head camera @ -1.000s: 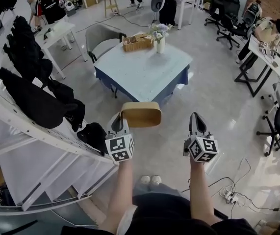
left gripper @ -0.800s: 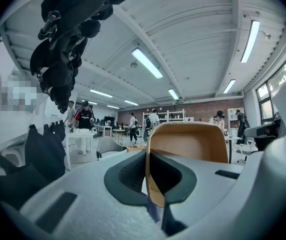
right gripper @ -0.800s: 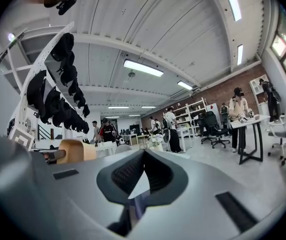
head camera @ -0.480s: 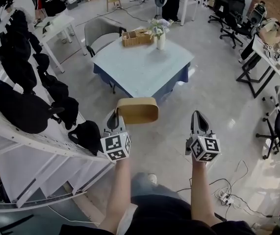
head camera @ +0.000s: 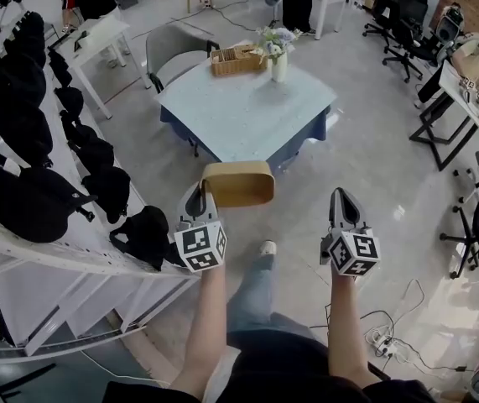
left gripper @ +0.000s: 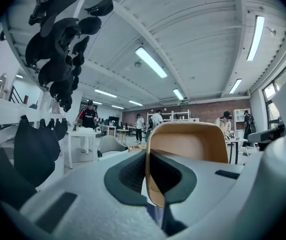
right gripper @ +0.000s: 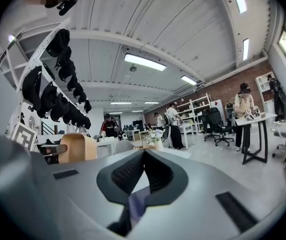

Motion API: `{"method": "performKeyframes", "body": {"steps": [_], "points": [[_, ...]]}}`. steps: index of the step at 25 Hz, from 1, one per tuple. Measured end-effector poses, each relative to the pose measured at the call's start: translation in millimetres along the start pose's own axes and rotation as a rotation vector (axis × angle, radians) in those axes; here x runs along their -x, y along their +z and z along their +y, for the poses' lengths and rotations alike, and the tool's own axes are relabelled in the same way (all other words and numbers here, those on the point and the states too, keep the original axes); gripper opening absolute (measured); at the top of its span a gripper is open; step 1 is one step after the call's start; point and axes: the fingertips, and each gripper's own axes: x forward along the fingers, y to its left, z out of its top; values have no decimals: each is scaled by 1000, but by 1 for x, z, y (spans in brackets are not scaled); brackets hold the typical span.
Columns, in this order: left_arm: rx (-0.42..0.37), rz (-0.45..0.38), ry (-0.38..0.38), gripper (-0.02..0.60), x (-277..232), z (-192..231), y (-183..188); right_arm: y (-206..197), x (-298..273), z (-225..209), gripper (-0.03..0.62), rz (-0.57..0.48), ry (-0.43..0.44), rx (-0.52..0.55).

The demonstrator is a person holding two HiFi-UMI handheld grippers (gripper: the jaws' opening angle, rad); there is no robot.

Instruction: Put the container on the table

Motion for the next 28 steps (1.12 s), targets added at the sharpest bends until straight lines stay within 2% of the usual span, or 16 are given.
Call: {"method": "performKeyframes", "body": {"steps": [6, 12, 16, 22, 28], "points": [[-16, -18, 3, 12, -41, -4, -3, -1, -34, -24, -2, -20, -3, -12], [12, -13, 46, 12, -100, 1, -14, -3, -93, -48, -2, -9, 32, 9], [34, -18, 88, 12, -155, 3, -13, 2, -158, -68, -2, 13, 65, 40], [48, 9, 174, 12, -238, 18, -11, 10, -269, -82, -2, 53, 162, 46], [45, 37, 272, 12, -300, 47, -10, 10, -371, -77, -2, 87, 273, 54]]}}
